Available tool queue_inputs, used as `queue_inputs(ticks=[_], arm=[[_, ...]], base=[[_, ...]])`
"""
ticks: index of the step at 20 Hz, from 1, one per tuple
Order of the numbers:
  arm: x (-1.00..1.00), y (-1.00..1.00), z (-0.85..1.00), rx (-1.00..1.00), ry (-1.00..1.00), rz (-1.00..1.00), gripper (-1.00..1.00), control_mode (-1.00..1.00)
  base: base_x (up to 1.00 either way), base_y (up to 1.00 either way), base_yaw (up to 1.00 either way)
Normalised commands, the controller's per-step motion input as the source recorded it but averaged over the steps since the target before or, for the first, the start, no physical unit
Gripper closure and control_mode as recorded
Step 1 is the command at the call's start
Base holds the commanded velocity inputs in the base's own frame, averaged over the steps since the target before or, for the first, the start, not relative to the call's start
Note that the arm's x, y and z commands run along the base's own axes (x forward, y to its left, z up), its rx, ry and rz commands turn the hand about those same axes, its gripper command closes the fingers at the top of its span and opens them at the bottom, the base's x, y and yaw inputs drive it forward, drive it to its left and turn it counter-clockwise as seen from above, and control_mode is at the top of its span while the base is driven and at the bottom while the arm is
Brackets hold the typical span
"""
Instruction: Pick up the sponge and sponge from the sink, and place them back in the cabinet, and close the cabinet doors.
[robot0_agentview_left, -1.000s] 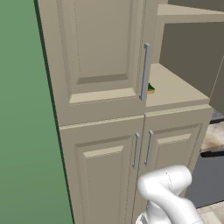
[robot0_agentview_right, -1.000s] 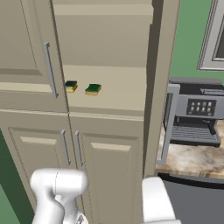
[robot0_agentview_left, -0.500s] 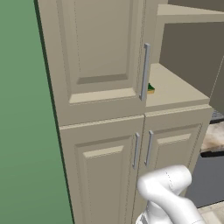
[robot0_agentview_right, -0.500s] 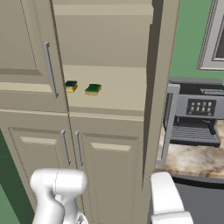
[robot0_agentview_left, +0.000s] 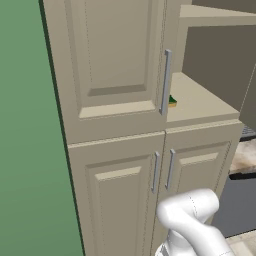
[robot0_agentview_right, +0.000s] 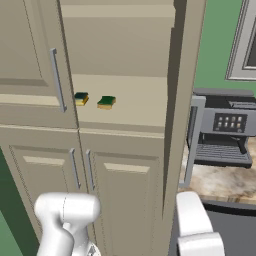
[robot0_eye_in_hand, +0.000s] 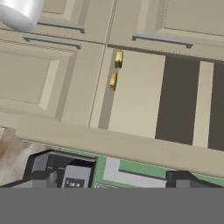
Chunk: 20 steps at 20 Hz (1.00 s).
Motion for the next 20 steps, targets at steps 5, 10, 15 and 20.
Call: queue_inputs(ticks=[5, 10, 15, 20], arm=[[0.24, 0.0, -0.03, 0.0, 0.0, 0.0, -1.0, -1.0], [0.25, -0.04, 0.0, 0.0, 0.0, 0.0, -1.0, -1.0], [0.24, -0.07, 0.0, 0.0, 0.0, 0.0, -1.0, -1.0], [0.24, -0.08, 0.0, 0.0, 0.0, 0.0, -1.0, -1.0]], base=[[0.0, 0.0, 0.0], [0.0, 0.0, 0.0], [0.0, 0.0, 0.0], [0.0, 0.0, 0.0]])
